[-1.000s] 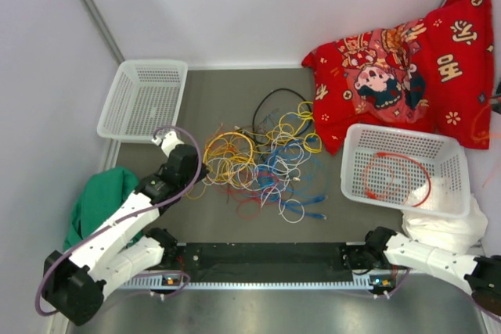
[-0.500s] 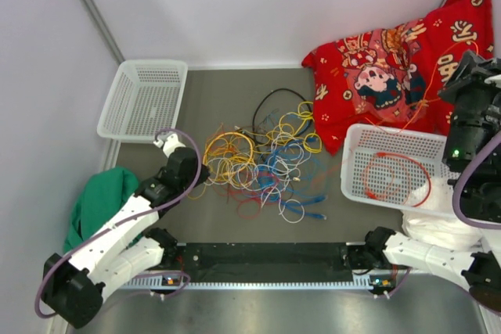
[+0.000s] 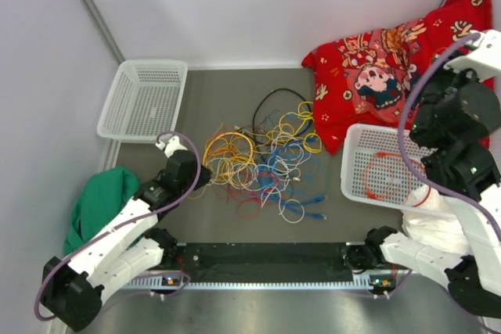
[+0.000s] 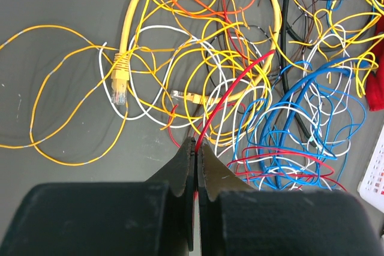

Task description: Untangle the cables

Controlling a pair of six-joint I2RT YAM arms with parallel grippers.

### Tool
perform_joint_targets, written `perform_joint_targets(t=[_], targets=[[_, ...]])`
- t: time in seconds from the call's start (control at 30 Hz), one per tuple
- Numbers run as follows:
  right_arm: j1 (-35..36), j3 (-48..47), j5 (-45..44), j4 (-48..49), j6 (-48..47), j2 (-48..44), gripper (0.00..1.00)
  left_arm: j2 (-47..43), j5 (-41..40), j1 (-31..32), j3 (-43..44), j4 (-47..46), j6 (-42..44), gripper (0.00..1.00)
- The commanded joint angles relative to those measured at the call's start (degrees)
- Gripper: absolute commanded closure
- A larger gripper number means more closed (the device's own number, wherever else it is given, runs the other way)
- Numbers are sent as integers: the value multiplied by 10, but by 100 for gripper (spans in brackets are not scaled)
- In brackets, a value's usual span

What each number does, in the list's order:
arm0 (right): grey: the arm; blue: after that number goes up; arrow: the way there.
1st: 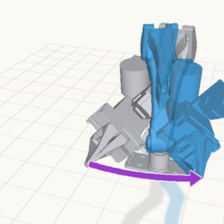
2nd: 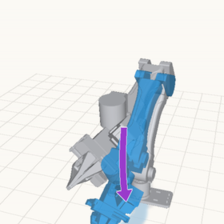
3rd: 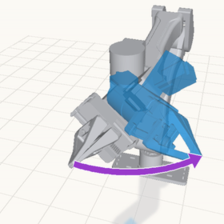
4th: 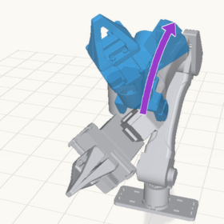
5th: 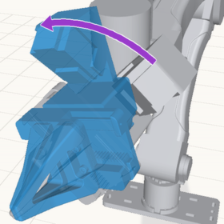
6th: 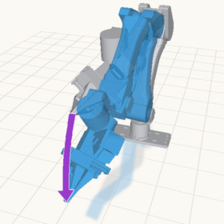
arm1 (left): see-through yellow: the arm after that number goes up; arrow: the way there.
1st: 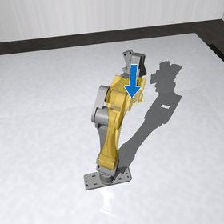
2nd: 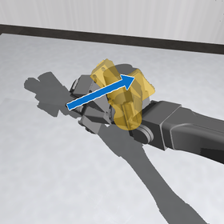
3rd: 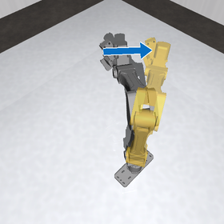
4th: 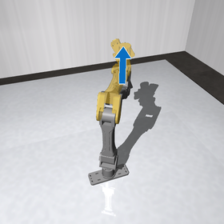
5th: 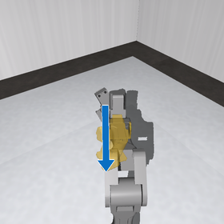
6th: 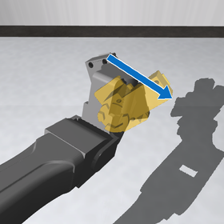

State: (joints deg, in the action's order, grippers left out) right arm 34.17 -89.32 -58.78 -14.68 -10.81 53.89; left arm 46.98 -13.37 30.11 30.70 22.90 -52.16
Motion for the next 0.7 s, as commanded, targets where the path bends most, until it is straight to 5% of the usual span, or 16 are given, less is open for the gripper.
perform_joint_targets(t=[0.0, 0.67], targets=[[-60, 4, 52, -96, 104, 5, 100, -21, 6, -1, -8, -21, 6, 100], [-140, 340, 127, -221, 402, -75, 100, -20, 23, -2, -20, -25, 1, 100]])
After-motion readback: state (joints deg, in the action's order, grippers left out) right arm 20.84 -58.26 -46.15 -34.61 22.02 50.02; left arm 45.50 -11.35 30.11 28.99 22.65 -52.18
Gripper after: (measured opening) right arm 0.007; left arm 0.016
